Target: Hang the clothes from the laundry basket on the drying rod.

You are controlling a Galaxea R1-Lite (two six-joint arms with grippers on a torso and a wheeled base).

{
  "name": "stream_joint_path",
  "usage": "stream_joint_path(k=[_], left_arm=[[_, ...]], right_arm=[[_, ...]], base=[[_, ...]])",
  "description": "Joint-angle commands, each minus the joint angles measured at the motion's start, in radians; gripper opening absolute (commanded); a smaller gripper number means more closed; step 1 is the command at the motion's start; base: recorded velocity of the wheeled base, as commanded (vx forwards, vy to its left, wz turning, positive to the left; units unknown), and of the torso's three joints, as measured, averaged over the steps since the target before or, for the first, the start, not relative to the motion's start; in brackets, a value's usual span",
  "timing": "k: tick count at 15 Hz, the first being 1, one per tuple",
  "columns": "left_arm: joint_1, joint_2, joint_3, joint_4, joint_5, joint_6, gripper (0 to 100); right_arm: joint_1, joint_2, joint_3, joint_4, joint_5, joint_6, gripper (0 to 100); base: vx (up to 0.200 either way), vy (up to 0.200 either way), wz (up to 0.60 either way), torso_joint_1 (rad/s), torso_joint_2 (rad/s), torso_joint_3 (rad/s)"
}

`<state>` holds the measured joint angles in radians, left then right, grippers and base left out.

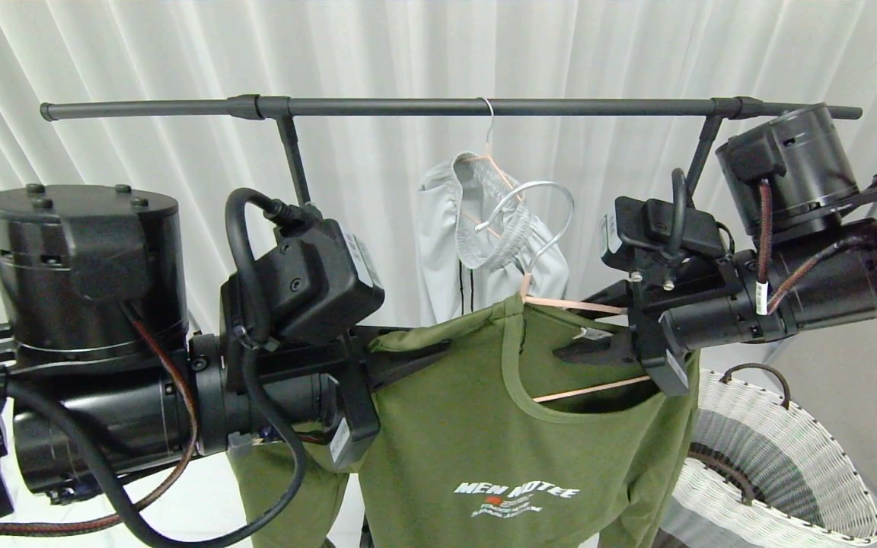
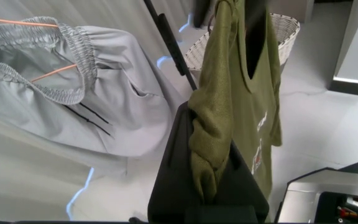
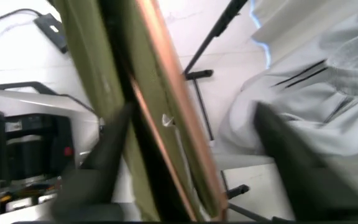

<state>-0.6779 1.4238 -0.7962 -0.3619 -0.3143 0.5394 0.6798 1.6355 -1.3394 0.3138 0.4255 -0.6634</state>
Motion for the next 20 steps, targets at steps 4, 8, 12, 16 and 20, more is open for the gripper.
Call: stream_joint_path(k=[4,8,12,16,20], left_arm=[[0.001,0.0,0.002,-0.002,0.001,0.005,0],[0.001,-0.003,0.0,-0.002,0.007,0.01,0],[0.006,-0.005,0.002,-0.002,0.012,0.013,100],[0.014,-0.005,0.005,-0.002,0.012,0.013,100],[0.135,-0.005,0.02,-0.002,0.014,0.016,100]], right_arm=[[-0.016,0.006,0.003,-0.039,-0.005,-0.016,0],[-0.017,-0.003,0.0,-0.058,-0.017,-0.042,0],[-0.02,-0.017,-0.003,-0.061,-0.019,-0.061,0],[-0.057,-0.039,-0.001,-0.101,-0.019,-0.062,0],[-0.095,-0.072,0.002,-0.117,-0.016,-0.065,0]], base=[[0.0,0.0,0.0,0.0,0.0,0.0],[0.0,0.0,0.0,0.0,0.0,0.0],[0.0,0.0,0.0,0.0,0.0,0.0],[0.0,0.0,0.0,0.0,0.0,0.0],[0.0,0.0,0.0,0.0,0.0,0.0]])
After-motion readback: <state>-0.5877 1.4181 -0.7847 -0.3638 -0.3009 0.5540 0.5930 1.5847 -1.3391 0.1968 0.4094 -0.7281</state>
